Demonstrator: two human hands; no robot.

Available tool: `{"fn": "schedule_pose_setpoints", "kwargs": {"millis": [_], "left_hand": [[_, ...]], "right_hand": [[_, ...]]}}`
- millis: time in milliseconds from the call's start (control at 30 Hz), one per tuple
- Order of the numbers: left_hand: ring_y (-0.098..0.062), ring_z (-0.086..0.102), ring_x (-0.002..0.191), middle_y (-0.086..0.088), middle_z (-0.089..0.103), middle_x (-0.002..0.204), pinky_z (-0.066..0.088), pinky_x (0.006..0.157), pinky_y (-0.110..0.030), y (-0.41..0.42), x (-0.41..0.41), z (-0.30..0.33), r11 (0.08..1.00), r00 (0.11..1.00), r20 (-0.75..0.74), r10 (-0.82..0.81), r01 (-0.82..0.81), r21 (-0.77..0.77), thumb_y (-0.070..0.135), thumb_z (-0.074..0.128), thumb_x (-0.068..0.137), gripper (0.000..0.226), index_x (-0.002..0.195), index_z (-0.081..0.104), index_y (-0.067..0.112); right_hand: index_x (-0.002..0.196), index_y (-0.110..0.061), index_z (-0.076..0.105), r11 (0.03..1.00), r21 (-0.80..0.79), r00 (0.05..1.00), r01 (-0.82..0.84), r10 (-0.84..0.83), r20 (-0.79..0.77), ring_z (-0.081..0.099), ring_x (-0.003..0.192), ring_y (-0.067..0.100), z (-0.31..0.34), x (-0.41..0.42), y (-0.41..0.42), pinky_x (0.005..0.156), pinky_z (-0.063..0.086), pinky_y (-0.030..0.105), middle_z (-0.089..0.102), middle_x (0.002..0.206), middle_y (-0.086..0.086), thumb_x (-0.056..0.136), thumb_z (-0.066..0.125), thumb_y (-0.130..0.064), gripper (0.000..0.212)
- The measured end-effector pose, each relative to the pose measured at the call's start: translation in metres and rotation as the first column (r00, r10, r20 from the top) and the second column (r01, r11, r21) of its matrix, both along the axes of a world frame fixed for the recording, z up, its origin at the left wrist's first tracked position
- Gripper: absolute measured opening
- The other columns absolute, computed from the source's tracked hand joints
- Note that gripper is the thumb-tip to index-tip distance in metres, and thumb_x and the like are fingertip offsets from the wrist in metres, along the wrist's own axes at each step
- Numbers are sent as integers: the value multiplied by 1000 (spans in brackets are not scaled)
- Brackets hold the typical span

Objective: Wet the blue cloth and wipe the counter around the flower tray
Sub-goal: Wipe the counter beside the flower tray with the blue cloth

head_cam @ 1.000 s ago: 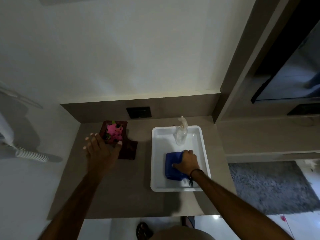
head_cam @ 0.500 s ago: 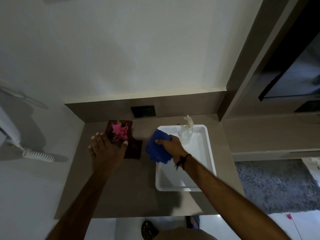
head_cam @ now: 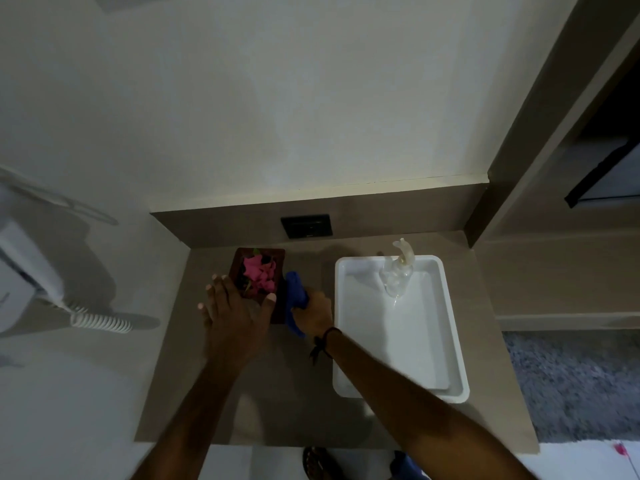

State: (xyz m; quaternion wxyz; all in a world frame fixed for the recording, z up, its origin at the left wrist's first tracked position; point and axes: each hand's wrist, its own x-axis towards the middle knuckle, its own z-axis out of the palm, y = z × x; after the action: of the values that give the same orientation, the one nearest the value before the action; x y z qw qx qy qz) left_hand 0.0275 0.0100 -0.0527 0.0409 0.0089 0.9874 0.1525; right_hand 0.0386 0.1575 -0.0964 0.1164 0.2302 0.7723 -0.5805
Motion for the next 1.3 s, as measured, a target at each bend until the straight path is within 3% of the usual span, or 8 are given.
{"fn": "schedule_pose_setpoints", "kwargs": {"millis": [200, 367, 567, 767, 900, 1033, 1167, 1300], "left_hand": [[-33, -3, 156, -18, 0, 168, 2, 125, -55, 1, 0, 7, 1000, 999, 42, -15, 15, -5, 73, 39, 82, 108, 157, -3, 8], [-36, 2, 156, -20, 4, 168, 5, 125, -54, 5, 3, 10, 999, 1000, 17, -14, 14, -42, 69, 45, 87, 106, 157, 0, 5], [-33, -1, 156, -16, 1, 169, 1, 127, -50, 7, 3, 13, 999, 999, 49, 19, -21, 46, 67, 46, 87, 104, 157, -1, 7], [-31, -3, 156, -15, 0, 169, -1, 126, -49, 6, 3, 15, 999, 998, 58, 15, -17, 36, 73, 39, 84, 107, 157, -1, 7], [-32, 0, 156, -16, 2, 169, 1, 125, -50, 5, 3, 14, 1000, 999, 36, 14, -15, 21, 78, 33, 79, 110, 158, 1, 8], [-34, 2, 156, -17, 4, 168, 4, 125, -52, 6, 5, 14, 999, 999, 28, 27, -28, 30, 76, 36, 80, 109, 157, 3, 7], [-37, 3, 155, -21, 5, 167, 7, 126, -54, 6, 4, 15, 1000, 1000, 31, 5, -4, -7, 70, 45, 86, 106, 157, 1, 5], [-37, 1, 156, -20, 2, 168, 6, 126, -53, 7, 3, 17, 1000, 998, 56, 11, -11, 7, 71, 41, 86, 106, 157, -2, 5]], "right_hand": [[92, 6, 64, 995, -94, 998, 29, -24, 61, 65, 88, 36, 8, -11, 5, 69, 48, 31, 68, 93, 24, 85, 52, 1, 15], [85, 12, 59, 931, -319, 977, 176, -205, -59, 62, 74, 31, 32, 4, 10, 70, 55, 46, 63, 80, 25, 76, 57, -4, 18], [79, 7, 60, 986, -140, 987, 87, -105, -122, 56, 59, 29, 3, 20, -8, 60, 49, 38, 61, 67, 16, 87, 50, 5, 13], [123, -1, 59, 998, 68, 1000, 3, -1, -31, 67, 99, 34, -12, -8, 0, 78, 55, 34, 71, 109, 21, 87, 50, 0, 37], [121, 0, 61, 994, 109, 1000, -7, 5, 20, 66, 100, 37, -11, -23, 5, 82, 57, 39, 70, 109, 22, 88, 53, -3, 34], [102, 4, 64, 999, 40, 997, 28, -31, 73, 66, 98, 37, -7, -15, 3, 70, 49, 32, 69, 105, 24, 89, 53, -5, 19], [91, 12, 62, 978, -160, 991, 135, -130, 40, 61, 80, 30, 15, -9, 9, 74, 56, 46, 62, 84, 18, 81, 56, -1, 18], [87, 13, 61, 928, -242, 943, 284, -316, -103, 56, 68, 25, 37, 1, 6, 61, 46, 31, 60, 74, 21, 77, 58, -2, 18]]}}
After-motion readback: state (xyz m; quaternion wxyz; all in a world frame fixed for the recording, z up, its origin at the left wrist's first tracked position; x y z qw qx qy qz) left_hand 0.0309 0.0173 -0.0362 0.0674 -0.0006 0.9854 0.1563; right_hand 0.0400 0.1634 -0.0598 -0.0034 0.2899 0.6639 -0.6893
